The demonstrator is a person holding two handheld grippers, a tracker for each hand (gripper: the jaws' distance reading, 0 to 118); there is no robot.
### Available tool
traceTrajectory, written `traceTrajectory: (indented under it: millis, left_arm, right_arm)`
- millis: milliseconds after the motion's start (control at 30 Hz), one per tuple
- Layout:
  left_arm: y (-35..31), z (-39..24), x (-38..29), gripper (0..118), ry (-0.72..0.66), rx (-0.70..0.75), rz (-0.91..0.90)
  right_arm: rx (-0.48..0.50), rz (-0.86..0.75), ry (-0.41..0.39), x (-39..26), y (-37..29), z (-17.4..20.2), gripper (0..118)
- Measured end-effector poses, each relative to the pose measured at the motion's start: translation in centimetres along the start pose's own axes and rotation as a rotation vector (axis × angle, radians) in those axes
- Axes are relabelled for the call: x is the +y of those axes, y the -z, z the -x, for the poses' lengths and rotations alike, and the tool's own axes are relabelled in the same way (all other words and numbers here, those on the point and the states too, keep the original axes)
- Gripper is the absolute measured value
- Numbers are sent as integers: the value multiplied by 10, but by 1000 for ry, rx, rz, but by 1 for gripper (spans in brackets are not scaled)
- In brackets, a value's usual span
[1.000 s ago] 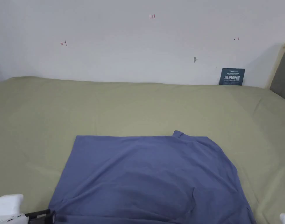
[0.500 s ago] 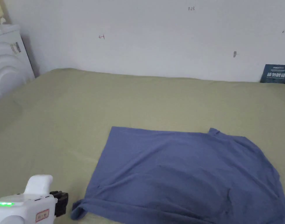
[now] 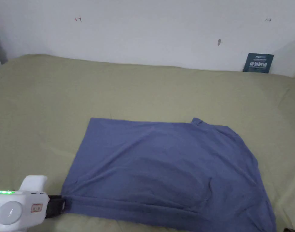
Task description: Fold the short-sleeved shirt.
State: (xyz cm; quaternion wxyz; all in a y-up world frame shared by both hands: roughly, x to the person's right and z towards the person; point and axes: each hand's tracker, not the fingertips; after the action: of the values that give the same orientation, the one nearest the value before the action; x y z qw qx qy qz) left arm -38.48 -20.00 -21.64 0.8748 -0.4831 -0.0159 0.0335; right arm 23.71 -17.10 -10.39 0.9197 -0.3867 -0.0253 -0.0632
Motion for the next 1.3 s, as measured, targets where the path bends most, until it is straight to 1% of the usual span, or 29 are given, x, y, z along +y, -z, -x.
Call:
traceTrajectory:
  millis: [33,67,100,133,167,200,233,300,333,400,433,467,500,533,600,667,767,967,1100,1167,1233,1300]
  left_arm:
    - [-1,-3,1,11,1,-40,-2]
    - [-2,-6,3,11,-1,-49,-8]
    - [-5,-10,-2,11,19,-19,-6]
    - [-5,-12,-1,11,60,5,-11]
    - [-5,-13,0,11,62,2,-8]
    - [-5,-12,1,11,58,3,-8]
    - [-5,-11,-4,11,53,1,-6]
    - [-7,-10,-2,11,46,-2,-12]
    - [-8,-10,-2,11,41,-3,-14]
    - [-17,-17,-7,11,34,-6,-18]
    - [-17,-18,-7,11,36,-4,-18]
    - [-18,-18,-8,11,36,-2,-18]
    - [-19,-18,-9,11,31,-5,-17]
    - [-20,-18,-10,11,24,-11,-17]
    - [-23,-17,-10,11,8,-20,-21]
    - [-30,-15,-9,11,-7,-40,-33]
    - [-39,-14,2,11,3,-51,-50]
    - [-42,-19,62,11,40,-61,-88]
    - [-22,-24,111,11,17,-67,-94]
    - [-9,-28,130,11,13,-64,-95]
    - [7,-31,149,11,19,-53,-92]
    - [26,-34,165,11,7,-54,-68]
  right_arm:
    - [3,3,-3,0,2,-1,0]
    - [5,5,-5,1,3,-1,0]
    - [15,8,-7,2,4,-2,15]
    - [20,8,-9,0,6,-1,62]
    - [17,6,-9,0,8,-1,96]
    - [34,37,-11,2,13,-2,115]
    - [55,60,-13,2,17,-2,115]
    - [58,58,-39,0,19,6,111]
    - [47,86,-59,0,24,7,111]
    - [32,127,-69,-5,35,10,110]
    - [30,141,-63,-6,39,10,101]
    - [27,149,-63,-6,41,9,77]
    - [22,143,-63,-6,41,9,36]
    - [9,140,-63,-7,41,8,3]
    - [29,155,-54,1,36,6,3]
    - [19,111,-68,6,25,9,3]
    - [27,66,-61,25,15,10,3]
    - [17,0,-62,80,21,16,3]
    - [8,-6,-68,126,45,20,3]
    - [6,-3,-58,147,62,20,3]
    - [7,11,-43,166,82,20,3]
    - [-7,37,-47,182,107,20,3]
